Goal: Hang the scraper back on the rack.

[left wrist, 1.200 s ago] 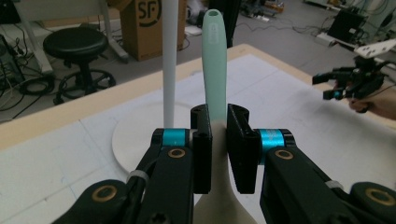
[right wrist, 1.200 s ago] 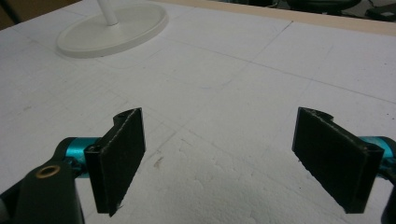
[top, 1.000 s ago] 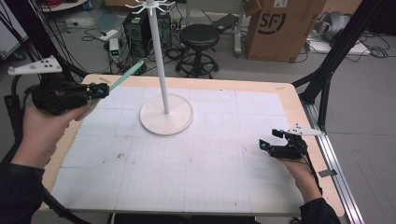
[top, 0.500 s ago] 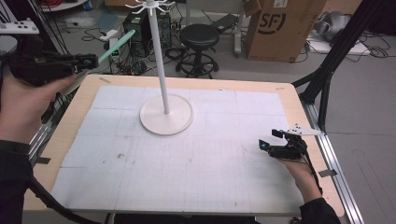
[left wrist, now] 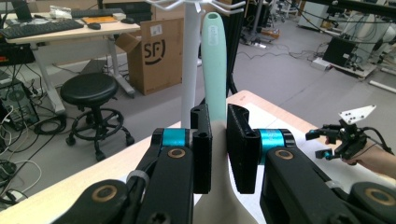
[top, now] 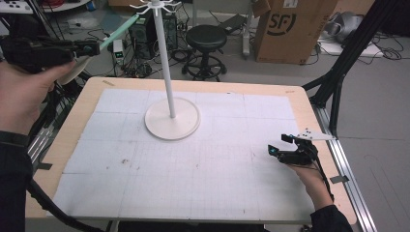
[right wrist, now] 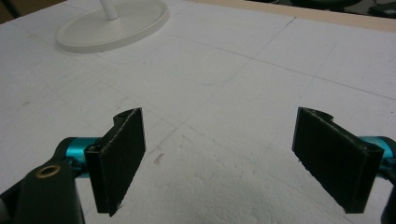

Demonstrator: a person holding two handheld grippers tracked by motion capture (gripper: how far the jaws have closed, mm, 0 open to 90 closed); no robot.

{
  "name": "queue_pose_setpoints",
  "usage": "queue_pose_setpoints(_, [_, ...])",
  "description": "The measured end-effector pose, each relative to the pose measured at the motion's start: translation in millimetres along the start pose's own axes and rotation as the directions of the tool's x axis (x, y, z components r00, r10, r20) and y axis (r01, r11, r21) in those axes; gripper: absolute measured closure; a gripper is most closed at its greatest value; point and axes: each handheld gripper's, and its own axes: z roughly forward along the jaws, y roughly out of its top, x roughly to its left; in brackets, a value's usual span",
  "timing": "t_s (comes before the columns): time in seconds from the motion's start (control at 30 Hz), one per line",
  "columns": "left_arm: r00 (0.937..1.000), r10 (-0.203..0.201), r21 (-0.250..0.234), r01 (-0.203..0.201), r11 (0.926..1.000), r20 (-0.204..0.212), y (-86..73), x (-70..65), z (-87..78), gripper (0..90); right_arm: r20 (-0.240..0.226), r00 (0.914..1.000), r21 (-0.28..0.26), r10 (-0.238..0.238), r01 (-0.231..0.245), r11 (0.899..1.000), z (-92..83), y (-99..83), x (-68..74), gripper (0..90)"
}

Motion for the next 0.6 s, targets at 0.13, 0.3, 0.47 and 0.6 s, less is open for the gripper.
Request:
queue_pose_setpoints(0.13, [1.0,-0.003,-0.006,0.002,1.0,-0.004,1.4,1.9,-0.5,80.7,-0.002,1.0,0.001,-0.002,0.002,1.0,0.3,0.0,0.2,16.1])
queue_pose_setpoints(0.3, [0.9999,-0.009,-0.01,0.009,0.9999,-0.012,2.4,4.8,0.9,80.7,-0.002,1.0,0.001,-0.003,0.003,1.0,0.3,0.0,0.3,16.1])
queue_pose_setpoints(0.47, [0.9998,-0.012,-0.01,0.012,0.9999,-0.016,2.2,6.2,3.0,80.7,0.0,1.0,0.0,-0.005,0.005,1.0,0.4,-0.1,-0.1,16.2])
queue_pose_setpoints(0.6, [0.9999,-0.012,-0.009,0.012,0.9999,-0.011,2.3,6.1,4.8,80.7,0.0,1.0,0.0,-0.004,0.004,1.0,0.5,-0.1,0.1,16.1])
